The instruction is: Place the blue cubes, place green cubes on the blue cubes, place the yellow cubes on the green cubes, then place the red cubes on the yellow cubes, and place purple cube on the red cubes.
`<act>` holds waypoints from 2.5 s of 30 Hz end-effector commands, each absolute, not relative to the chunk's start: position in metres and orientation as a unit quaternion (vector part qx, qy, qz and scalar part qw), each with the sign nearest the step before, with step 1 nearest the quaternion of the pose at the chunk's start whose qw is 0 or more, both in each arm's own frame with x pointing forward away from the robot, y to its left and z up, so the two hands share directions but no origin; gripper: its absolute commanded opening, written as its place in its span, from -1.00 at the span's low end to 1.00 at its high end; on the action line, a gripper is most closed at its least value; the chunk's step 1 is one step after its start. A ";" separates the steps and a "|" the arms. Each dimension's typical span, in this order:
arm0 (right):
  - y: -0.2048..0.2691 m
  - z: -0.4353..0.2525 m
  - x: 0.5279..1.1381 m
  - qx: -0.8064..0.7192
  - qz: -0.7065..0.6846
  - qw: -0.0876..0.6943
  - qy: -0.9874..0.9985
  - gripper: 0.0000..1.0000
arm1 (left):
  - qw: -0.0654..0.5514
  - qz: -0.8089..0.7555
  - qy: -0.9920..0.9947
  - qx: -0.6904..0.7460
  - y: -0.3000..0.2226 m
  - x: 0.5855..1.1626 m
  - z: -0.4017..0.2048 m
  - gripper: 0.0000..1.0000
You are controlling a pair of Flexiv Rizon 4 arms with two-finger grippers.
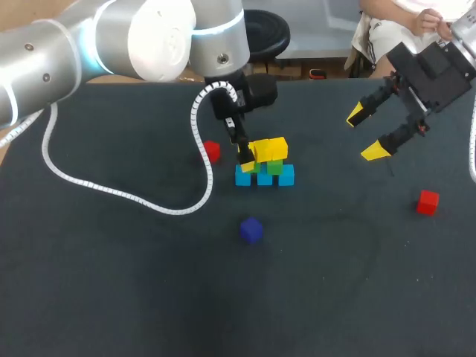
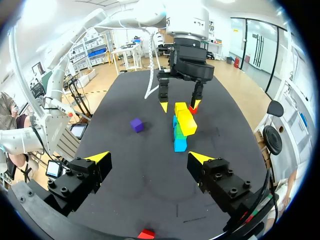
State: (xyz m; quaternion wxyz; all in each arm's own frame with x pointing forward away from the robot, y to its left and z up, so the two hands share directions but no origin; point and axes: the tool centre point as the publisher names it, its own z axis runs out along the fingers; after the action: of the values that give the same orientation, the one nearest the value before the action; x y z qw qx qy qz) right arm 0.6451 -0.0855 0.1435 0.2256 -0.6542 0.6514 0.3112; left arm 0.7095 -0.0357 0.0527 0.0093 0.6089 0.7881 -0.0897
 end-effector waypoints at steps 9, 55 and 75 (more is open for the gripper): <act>-0.085 0.143 0.645 -0.654 0.311 0.226 0.651 1.00 | 0.028 -0.060 0.809 0.584 0.002 0.706 0.067 1.00; -0.085 0.143 0.645 -0.654 0.311 0.226 0.651 1.00 | 0.019 -0.075 0.791 0.606 -0.016 0.711 0.054 -1.00; -0.085 0.143 0.645 -0.654 0.311 0.226 0.651 1.00 | 0.020 -0.081 0.793 0.604 -0.017 0.708 0.054 -1.00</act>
State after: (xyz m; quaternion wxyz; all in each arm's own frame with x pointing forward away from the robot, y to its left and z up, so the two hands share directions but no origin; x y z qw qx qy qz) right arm 0.6451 -0.0855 0.1435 0.2256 -0.6542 0.6514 0.3112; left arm 0.7067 -0.0175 0.0529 0.0223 0.6034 0.7930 -0.0805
